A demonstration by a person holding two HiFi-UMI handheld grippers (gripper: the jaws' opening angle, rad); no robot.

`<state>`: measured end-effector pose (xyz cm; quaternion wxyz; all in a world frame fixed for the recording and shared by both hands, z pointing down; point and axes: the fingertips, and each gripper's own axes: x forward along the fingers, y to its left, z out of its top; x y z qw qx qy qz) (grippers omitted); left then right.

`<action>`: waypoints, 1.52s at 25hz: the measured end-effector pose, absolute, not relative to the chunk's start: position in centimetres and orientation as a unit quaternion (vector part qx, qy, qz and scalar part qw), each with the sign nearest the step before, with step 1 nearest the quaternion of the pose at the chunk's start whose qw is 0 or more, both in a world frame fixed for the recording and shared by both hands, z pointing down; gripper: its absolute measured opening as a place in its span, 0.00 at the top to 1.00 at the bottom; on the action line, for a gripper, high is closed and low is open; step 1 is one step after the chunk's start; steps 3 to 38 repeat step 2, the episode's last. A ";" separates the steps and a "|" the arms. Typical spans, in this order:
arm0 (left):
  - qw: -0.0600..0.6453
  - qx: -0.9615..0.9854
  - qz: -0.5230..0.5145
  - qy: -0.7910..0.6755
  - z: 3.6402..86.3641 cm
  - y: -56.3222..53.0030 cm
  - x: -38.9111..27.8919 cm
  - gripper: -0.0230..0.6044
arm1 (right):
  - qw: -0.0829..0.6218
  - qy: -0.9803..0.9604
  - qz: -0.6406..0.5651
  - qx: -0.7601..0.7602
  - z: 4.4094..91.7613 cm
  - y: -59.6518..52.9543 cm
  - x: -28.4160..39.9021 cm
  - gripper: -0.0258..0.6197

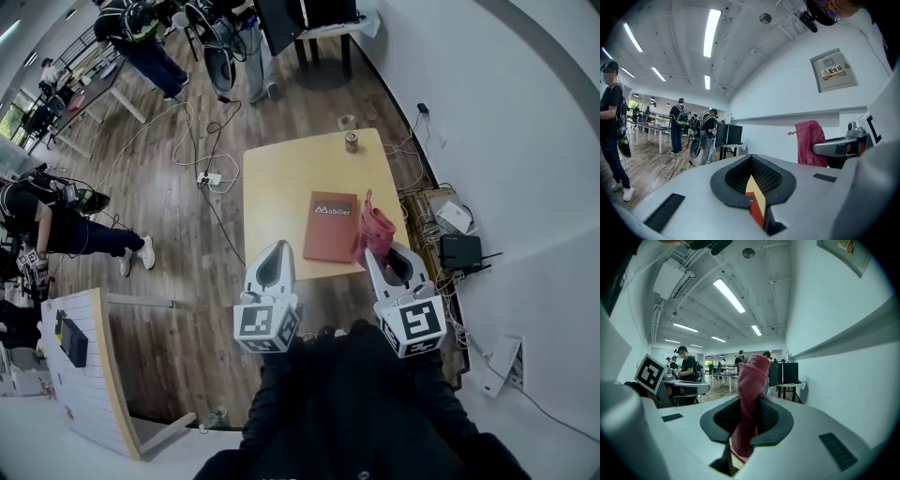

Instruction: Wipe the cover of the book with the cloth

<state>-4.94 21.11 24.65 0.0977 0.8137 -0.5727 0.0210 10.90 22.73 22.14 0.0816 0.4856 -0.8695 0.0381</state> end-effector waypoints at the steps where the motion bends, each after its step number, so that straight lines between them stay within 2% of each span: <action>1: 0.096 0.815 0.019 -0.571 24.5 20.9 -4.6 0.91 | 0.081 -0.869 0.036 0.486 22.0 22.6 11.2 0.84; 38: 0.095 0.816 0.018 -0.570 24.3 20.7 -4.3 0.91 | 0.079 -0.869 0.035 0.487 21.9 22.4 11.5 0.84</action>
